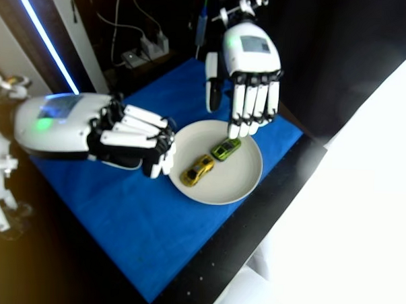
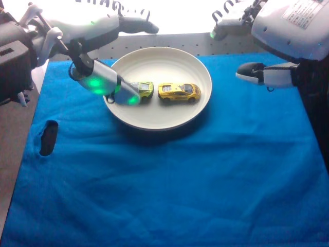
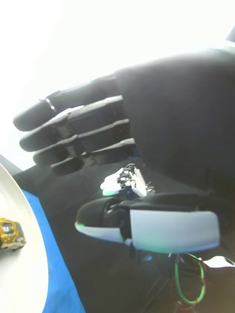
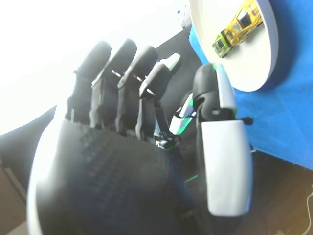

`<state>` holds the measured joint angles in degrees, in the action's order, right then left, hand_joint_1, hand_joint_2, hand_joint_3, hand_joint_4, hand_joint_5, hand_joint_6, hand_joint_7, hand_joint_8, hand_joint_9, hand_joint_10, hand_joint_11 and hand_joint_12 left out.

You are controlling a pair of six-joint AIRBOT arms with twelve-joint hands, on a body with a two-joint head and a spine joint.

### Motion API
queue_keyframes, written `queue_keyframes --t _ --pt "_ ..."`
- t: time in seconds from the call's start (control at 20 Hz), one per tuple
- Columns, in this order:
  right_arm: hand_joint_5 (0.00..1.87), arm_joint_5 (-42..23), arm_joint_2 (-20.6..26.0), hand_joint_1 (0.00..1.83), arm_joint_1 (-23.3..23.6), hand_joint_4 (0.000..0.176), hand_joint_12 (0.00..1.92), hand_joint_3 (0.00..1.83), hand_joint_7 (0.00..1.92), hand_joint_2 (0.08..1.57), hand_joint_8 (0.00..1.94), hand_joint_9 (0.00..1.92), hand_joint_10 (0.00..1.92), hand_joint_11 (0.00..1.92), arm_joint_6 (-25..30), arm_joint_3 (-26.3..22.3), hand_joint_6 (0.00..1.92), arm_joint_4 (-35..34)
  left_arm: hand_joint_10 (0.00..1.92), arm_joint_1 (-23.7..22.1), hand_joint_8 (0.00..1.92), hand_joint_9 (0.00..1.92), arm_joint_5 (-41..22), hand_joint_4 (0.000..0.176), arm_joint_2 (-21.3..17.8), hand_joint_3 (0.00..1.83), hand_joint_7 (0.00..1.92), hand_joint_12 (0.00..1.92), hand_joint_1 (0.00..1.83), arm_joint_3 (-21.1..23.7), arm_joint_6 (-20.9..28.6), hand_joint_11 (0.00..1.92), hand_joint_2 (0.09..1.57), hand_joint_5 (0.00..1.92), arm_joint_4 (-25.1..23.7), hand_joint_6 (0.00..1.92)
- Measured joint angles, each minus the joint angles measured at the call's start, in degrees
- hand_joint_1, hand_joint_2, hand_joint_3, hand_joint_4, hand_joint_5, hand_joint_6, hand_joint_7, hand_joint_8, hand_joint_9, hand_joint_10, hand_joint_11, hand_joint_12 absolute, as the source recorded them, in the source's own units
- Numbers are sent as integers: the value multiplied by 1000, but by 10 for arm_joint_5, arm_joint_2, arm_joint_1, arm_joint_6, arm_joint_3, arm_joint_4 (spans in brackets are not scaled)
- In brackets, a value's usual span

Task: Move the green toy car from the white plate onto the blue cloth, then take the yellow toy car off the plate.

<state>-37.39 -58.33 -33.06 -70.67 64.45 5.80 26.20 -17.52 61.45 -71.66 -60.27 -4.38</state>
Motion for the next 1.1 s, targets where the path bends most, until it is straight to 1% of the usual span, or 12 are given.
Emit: queue_keyframes --t 0.05,0.1,0.15,0.2,0.3,0.35,0.4,0.6,0.65,0.75,1.0,1.1 --pt "752 0 0 1019 0 0 1823 4 805 1052 452 637 1186 466 0 0 40 -1 0 0 1 0 -3 110 0 17 38 778 751 0 0 0 818 160 2 20" --pt "762 0 0 1022 0 0 1828 2 823 1057 379 644 1202 491 0 0 22 -2 10 0 8 26 -5 93 0 17 76 912 815 0 0 0 848 221 6 28" --pt "774 0 0 1011 0 0 1802 0 841 1056 323 634 1140 462 0 0 17 -3 76 0 29 155 -5 61 0 19 204 1145 870 -1 0 0 914 314 9 39" --pt "783 0 0 1015 0 0 1784 0 862 1058 257 607 1060 377 0 0 12 -3 583 1 135 237 -6 36 0 0 399 1522 879 -2 0 0 967 442 9 44" --pt "796 0 0 1027 0 0 1758 1 908 1066 192 625 998 368 0 0 8 -3 947 1 197 214 -3 0 5 0 496 1670 886 -13 0 0 987 535 11 58" --pt "811 0 0 1034 0 0 1739 1 932 1067 181 649 982 391 0 0 11 -4 1008 1 217 202 0 0 11 0 499 1688 879 -21 0 0 986 551 14 59" --pt "818 0 0 1034 0 0 1770 2 928 1075 173 623 1015 368 0 0 11 -5 918 0 196 269 6 0 20 0 540 1666 869 -33 0 0 977 566 16 56" --pt "833 0 0 1006 0 0 1814 4 937 1098 182 607 1062 348 0 -1 13 -4 919 -3 266 603 35 0 64 1 828 1596 937 -69 0 330 963 680 18 57" --pt "840 0 0 1003 0 0 1847 2 928 1095 185 546 1050 244 0 -1 14 -4 884 -3 263 597 44 0 74 1 820 1586 937 -78 0 310 968 681 25 49" --pt "835 0 0 1017 0 0 1859 2 943 1105 238 610 1162 366 0 0 9 -5 840 -3 244 577 54 0 82 0 792 1556 939 -91 0 310 960 691 32 45" --pt "855 -1 0 1036 0 0 1908 0 803 1107 657 602 1256 391 0 0 9 -5 819 -3 239 623 64 0 94 0 822 1562 980 -113 0 369 967 730 47 43" --pt "854 0 0 1018 0 0 1885 0 812 1099 641 607 1204 370 0 0 6 -5 808 -3 236 626 71 0 103 0 823 1508 981 -119 0 374 962 727 54 36"
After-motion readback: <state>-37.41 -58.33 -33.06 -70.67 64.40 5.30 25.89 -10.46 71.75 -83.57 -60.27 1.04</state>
